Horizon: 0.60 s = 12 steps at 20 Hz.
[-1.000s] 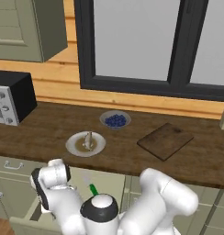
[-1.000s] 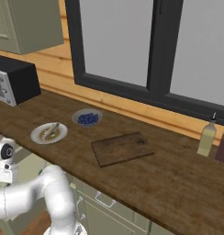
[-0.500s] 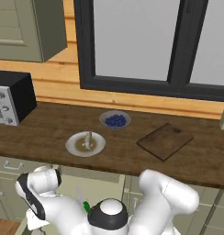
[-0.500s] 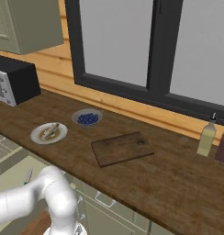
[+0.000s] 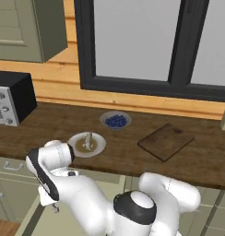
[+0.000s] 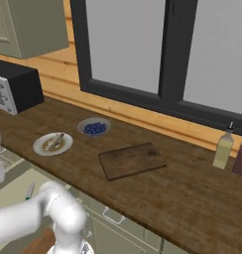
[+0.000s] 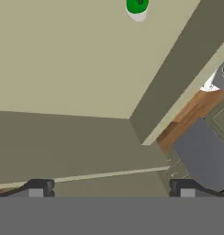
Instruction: Pick up the knife from the drawer and place it on the cutting board. Then place the meat from the plate to the cutting board.
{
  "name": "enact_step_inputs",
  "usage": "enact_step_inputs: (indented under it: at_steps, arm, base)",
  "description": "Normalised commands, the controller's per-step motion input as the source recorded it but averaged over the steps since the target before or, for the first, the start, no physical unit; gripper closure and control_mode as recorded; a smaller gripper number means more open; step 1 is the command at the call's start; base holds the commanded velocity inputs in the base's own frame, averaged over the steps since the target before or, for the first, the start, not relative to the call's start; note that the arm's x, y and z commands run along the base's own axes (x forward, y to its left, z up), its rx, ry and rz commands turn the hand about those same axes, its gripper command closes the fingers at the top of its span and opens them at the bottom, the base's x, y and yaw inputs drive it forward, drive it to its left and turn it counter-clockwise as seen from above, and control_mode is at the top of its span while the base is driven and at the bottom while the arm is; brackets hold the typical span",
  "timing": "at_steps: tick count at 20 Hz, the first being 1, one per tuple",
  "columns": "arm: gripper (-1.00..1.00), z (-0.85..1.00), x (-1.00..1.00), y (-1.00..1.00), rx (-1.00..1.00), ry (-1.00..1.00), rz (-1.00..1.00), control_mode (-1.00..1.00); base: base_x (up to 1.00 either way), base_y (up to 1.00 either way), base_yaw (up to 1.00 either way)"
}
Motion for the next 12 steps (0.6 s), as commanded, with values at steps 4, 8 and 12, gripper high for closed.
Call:
enact_step_inputs:
  at_steps: [4, 8, 12]
  arm:
    - [-1.0, 1.0, -0.18, -0.83, 0.03, -0.04, -0.03, -1.0]
    - [-1.0, 0.98, -0.08, -0.77, 0.07, 0.0, 0.0, -1.0]
    - [-1.0, 0.06, 0.02, -0.18, -0.02, -0.14, 0.02, -1.0]
  base:
    - [0.0, 0.0, 0.0]
    - [0.0, 0.0, 0.0]
    - [0.0, 0.0, 0.0]
